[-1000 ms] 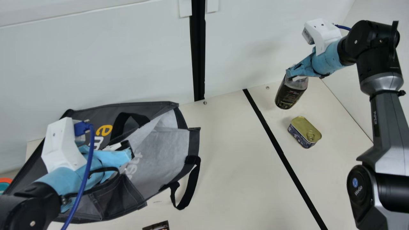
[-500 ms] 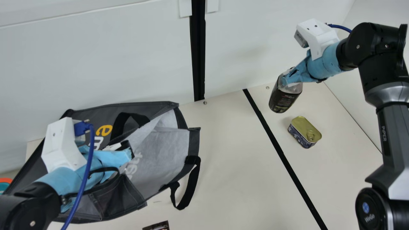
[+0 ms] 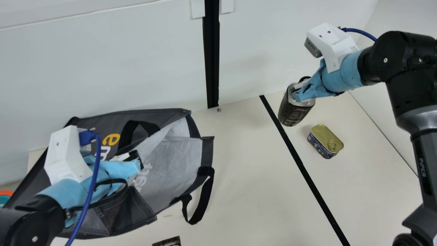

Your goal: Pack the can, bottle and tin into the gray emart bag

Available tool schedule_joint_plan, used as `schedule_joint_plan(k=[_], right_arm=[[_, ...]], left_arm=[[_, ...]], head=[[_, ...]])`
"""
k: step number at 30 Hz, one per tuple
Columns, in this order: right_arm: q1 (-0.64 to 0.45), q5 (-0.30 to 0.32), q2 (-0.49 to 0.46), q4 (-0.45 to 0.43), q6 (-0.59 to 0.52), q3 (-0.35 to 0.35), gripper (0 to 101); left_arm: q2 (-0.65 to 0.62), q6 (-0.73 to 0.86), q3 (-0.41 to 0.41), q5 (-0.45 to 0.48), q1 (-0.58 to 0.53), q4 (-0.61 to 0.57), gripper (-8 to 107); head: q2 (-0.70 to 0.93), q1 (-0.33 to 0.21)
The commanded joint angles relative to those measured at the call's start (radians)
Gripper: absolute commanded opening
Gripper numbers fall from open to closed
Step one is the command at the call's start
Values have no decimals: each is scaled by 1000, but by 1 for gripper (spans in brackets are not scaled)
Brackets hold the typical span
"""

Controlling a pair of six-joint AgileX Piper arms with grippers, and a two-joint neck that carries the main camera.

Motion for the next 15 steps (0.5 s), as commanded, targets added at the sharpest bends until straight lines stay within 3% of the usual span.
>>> schedule_joint_plan(k=[1,15], right_arm=[[6,-3,-17,0,-3,16,0],[62,-8,-132,7,-34,133,0]], left_arm=[[0,0,0,0,0,0,10],[0,0,0,0,0,0,10]], head=[[-2,-23],[-2,-23]])
